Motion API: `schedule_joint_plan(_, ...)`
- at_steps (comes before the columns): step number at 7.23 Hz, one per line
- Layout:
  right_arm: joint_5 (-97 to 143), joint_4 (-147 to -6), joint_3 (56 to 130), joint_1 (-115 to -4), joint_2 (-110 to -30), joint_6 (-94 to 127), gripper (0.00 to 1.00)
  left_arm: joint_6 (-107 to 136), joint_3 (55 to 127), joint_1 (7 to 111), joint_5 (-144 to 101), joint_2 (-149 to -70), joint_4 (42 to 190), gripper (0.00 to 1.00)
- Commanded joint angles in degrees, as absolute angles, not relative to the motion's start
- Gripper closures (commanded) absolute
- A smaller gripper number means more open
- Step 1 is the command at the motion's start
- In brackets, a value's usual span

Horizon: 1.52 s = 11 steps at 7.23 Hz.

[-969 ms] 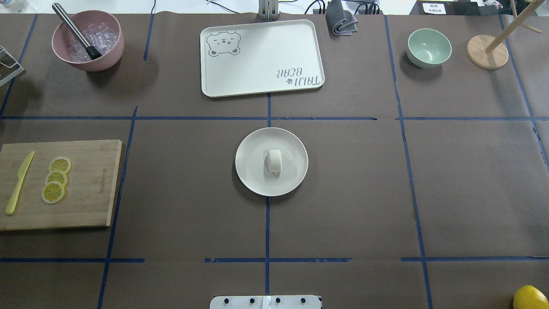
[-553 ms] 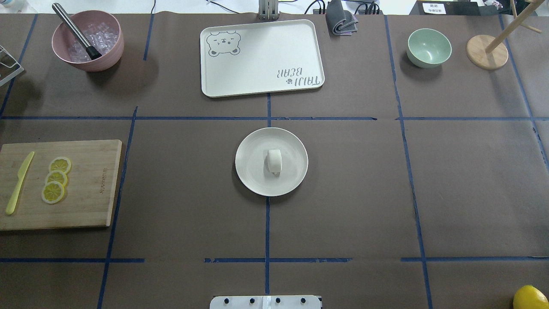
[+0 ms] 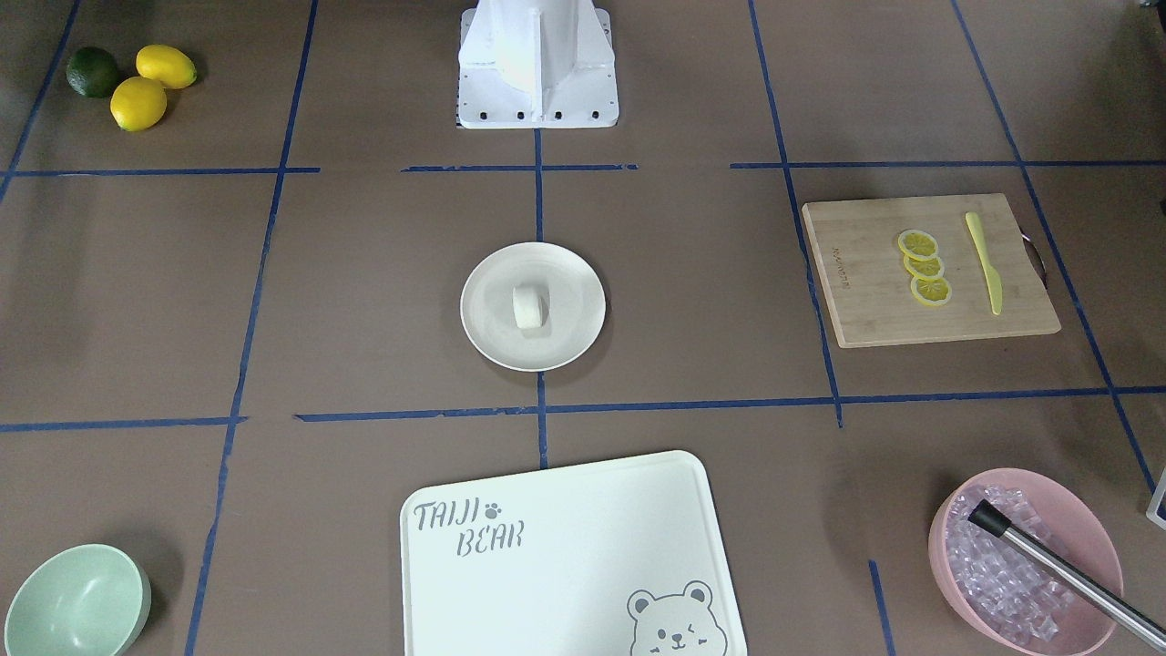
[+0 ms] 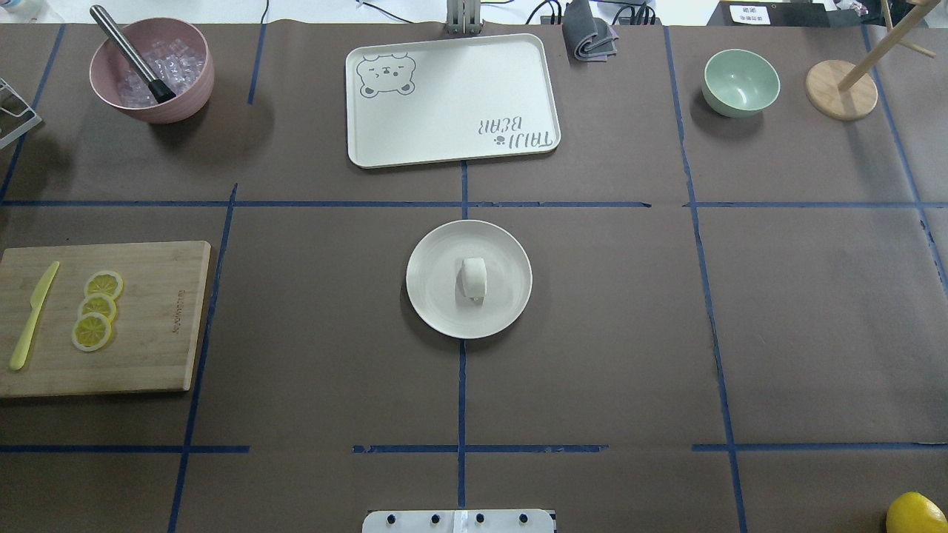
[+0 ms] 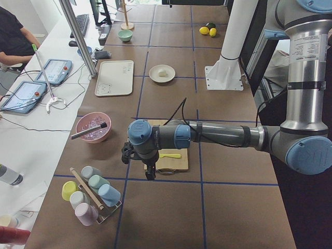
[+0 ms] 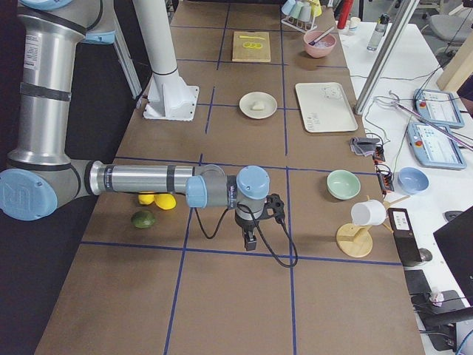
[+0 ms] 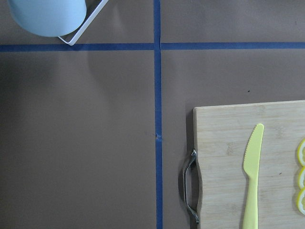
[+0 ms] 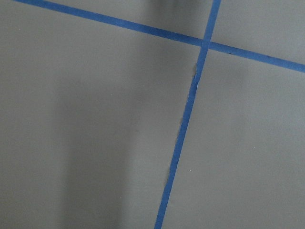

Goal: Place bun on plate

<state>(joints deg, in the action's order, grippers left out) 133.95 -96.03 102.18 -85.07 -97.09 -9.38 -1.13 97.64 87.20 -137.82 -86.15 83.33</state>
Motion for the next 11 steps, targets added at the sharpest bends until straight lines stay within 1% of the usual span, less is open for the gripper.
schedule_joint_plan(1,134.12,-100.99,102.4,-85.96,-95.27,-10.55,0.0,-1.4,98.35,87.19,-137.81,-85.35,83.67,0.0)
schedule_joint_plan(5,133.68,-100.37,102.22,-85.87,-95.36,-10.54,0.0,-1.14,99.32,87.19,-137.9,-85.25,83.67,0.0)
schedule_joint_plan(6,133.59,-100.37,101.78,-85.87,-95.1,-10.55,0.0,-1.32,99.4,87.1,-138.07,-82.73,83.93,0.0)
schedule_joint_plan(8,133.42,-100.37,101.25,-85.87,-94.83,-10.55,0.0,-1.05,99.14,87.1,-137.99,-81.83,88.4,0.0)
schedule_joint_plan(11,132.37,-100.28,101.16,-85.78,-94.75,-10.63,0.0,-1.14,98.97,87.1,-137.2,-81.83,88.51,0.0)
